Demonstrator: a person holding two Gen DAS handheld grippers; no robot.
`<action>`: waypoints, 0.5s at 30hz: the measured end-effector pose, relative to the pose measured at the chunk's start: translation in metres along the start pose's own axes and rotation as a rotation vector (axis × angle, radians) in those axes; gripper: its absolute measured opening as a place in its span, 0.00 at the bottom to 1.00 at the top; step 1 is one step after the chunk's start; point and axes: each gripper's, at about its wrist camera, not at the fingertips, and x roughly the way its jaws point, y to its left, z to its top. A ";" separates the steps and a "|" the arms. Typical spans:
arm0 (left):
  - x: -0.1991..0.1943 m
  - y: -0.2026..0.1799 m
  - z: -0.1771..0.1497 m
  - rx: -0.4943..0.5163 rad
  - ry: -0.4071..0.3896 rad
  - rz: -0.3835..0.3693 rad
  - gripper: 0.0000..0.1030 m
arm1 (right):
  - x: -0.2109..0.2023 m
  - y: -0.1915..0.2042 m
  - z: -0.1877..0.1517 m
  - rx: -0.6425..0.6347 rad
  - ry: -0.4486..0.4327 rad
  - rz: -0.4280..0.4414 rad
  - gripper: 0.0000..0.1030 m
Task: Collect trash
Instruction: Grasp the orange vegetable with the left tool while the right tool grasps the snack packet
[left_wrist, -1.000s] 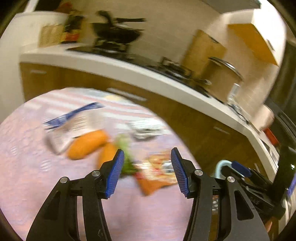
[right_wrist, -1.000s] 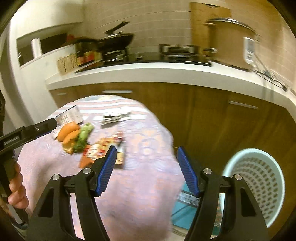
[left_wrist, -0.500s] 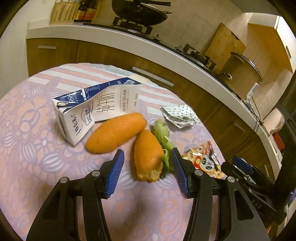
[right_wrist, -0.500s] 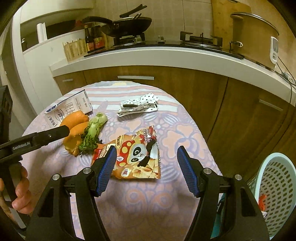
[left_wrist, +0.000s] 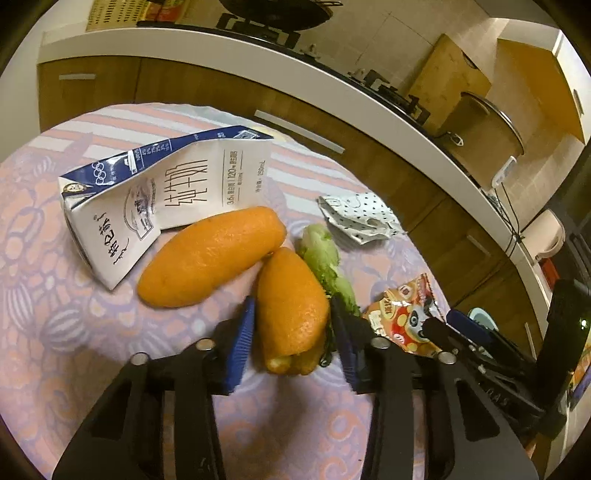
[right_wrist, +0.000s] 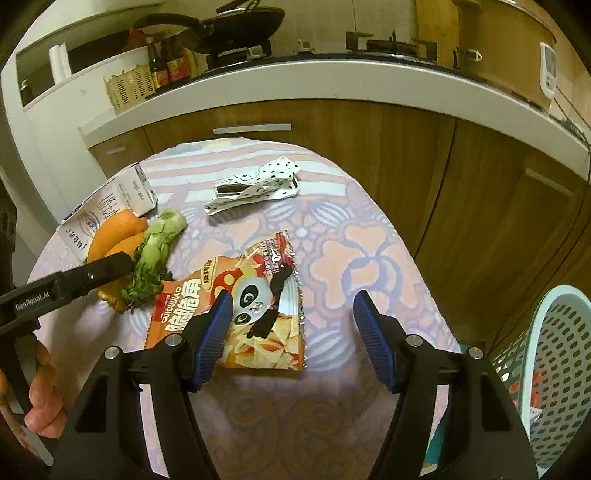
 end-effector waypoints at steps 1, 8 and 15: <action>0.000 0.000 0.000 -0.002 0.000 -0.004 0.34 | 0.002 -0.002 0.000 0.006 0.006 0.005 0.63; -0.005 0.000 -0.004 0.002 -0.019 -0.015 0.21 | 0.018 0.004 0.003 -0.023 0.082 0.026 0.63; -0.013 -0.001 -0.006 0.009 -0.048 -0.006 0.18 | 0.014 0.021 0.003 -0.087 0.062 0.004 0.27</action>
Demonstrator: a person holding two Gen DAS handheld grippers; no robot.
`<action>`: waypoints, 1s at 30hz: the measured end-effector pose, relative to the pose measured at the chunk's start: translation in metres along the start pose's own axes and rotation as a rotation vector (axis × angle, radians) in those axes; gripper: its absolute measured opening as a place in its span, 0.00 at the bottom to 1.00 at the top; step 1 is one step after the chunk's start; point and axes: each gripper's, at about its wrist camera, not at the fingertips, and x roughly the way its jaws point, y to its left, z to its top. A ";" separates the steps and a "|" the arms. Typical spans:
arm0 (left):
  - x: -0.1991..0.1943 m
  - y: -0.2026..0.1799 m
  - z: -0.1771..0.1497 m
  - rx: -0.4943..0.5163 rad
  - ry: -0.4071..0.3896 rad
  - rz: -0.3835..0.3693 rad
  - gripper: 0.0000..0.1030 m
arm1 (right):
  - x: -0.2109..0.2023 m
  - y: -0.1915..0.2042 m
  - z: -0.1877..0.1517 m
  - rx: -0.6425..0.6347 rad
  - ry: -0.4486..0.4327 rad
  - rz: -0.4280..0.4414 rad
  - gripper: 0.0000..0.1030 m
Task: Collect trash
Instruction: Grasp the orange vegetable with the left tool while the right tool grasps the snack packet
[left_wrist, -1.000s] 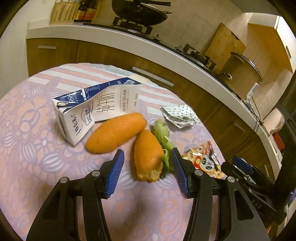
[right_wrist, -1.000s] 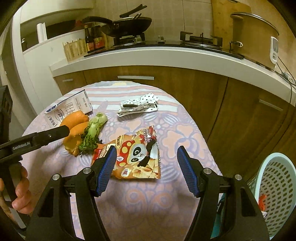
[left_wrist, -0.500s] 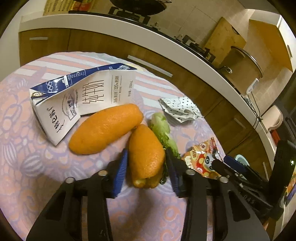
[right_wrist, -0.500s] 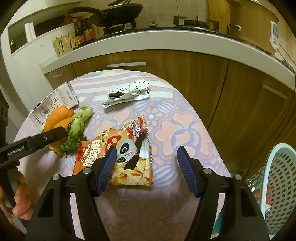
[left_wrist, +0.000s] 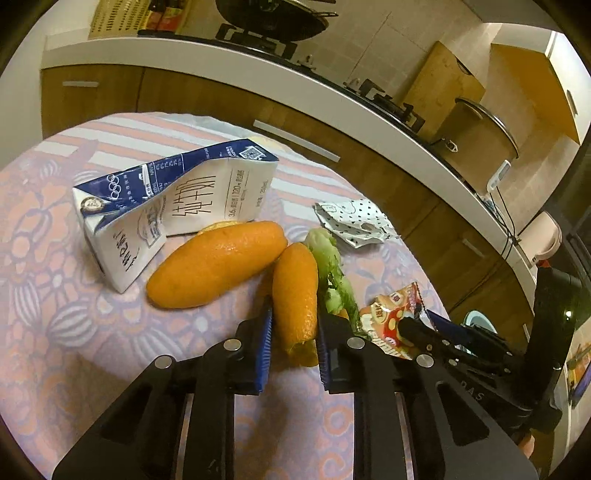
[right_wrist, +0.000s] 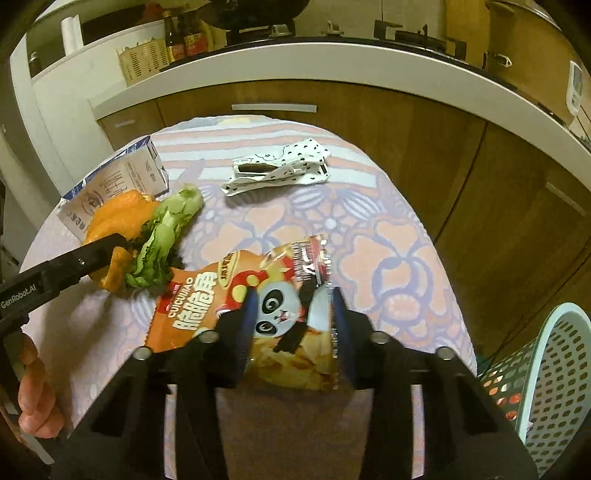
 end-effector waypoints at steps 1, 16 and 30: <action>-0.002 0.000 0.000 0.001 -0.005 0.005 0.18 | -0.001 0.000 0.000 0.003 -0.005 -0.002 0.23; -0.051 -0.015 -0.001 0.037 -0.120 0.021 0.17 | -0.038 -0.012 -0.015 0.043 -0.058 0.031 0.07; -0.064 -0.015 -0.008 0.030 -0.130 0.006 0.17 | -0.063 -0.005 -0.059 -0.017 -0.024 0.073 0.69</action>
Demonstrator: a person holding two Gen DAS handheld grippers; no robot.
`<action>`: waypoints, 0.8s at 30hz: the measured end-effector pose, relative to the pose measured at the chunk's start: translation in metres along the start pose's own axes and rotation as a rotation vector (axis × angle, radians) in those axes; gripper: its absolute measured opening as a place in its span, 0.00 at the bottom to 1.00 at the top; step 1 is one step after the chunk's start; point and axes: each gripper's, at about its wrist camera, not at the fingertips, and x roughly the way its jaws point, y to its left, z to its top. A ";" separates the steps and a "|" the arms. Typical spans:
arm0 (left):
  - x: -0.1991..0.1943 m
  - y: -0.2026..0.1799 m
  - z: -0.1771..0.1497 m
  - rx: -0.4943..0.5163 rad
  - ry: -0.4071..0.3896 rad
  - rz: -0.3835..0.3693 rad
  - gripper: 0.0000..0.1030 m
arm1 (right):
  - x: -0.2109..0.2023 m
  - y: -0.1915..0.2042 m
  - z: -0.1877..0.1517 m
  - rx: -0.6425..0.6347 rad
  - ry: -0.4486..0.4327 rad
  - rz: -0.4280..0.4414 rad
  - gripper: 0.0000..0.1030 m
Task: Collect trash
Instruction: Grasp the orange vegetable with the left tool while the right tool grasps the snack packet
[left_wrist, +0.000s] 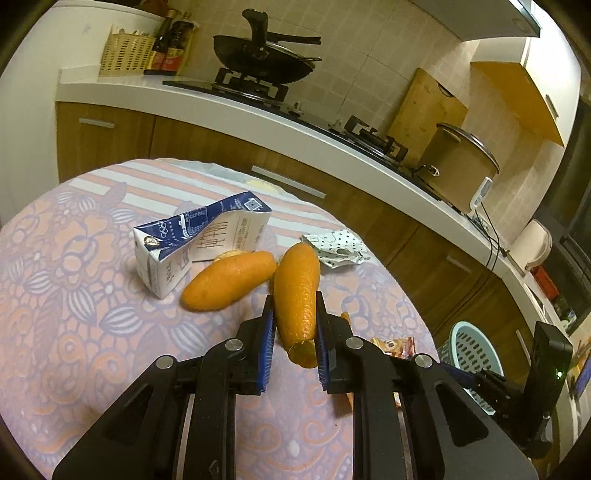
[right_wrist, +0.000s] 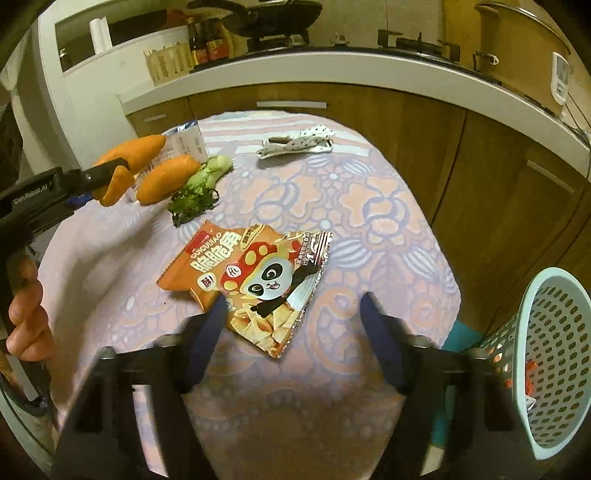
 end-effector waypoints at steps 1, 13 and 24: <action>0.000 0.000 0.000 0.000 0.000 0.000 0.17 | 0.000 0.000 0.001 0.003 0.002 0.012 0.69; -0.004 0.003 -0.001 -0.004 -0.002 -0.001 0.17 | 0.037 0.016 0.015 0.005 0.052 0.030 0.75; -0.006 0.002 -0.002 -0.004 -0.005 -0.006 0.17 | 0.031 0.037 0.017 -0.043 0.007 -0.021 0.11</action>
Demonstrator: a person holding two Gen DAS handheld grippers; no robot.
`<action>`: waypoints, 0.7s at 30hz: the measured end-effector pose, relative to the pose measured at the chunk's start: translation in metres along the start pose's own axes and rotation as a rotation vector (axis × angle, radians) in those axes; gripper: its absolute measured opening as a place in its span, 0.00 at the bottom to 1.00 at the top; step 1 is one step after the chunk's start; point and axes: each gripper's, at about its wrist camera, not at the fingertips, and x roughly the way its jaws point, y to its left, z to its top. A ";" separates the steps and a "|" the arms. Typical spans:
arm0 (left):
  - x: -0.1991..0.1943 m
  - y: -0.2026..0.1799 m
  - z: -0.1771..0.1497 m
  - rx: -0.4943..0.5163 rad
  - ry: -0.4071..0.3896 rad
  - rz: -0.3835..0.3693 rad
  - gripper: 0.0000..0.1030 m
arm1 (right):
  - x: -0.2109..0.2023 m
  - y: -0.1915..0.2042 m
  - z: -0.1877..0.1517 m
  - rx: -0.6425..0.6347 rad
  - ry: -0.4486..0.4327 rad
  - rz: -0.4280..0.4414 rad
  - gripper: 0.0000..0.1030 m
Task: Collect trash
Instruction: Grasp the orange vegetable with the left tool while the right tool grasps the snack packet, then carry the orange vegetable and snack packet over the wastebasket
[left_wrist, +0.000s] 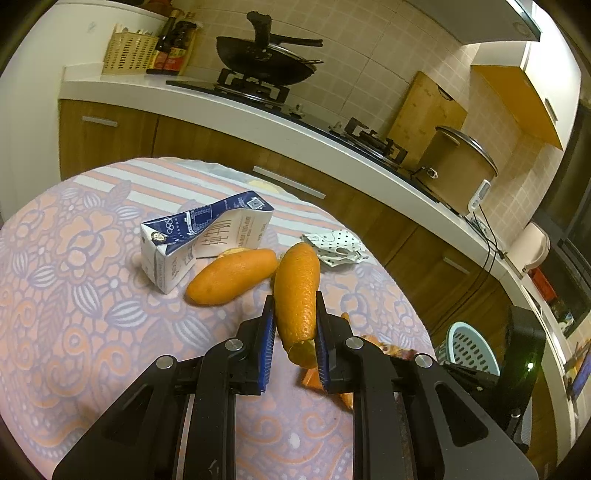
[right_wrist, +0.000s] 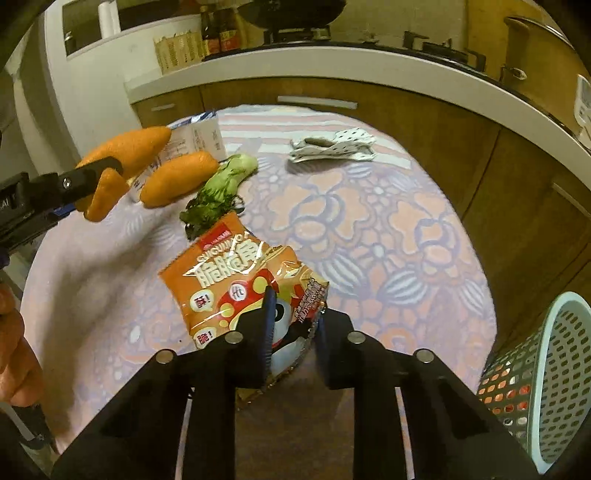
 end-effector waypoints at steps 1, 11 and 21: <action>-0.001 -0.001 0.000 0.003 -0.001 -0.001 0.17 | -0.003 -0.001 0.000 0.005 -0.009 -0.005 0.10; -0.006 -0.049 0.006 0.060 -0.014 -0.080 0.17 | -0.061 -0.044 0.008 0.089 -0.155 -0.069 0.06; 0.026 -0.149 -0.009 0.181 0.049 -0.214 0.17 | -0.124 -0.126 -0.010 0.205 -0.266 -0.204 0.06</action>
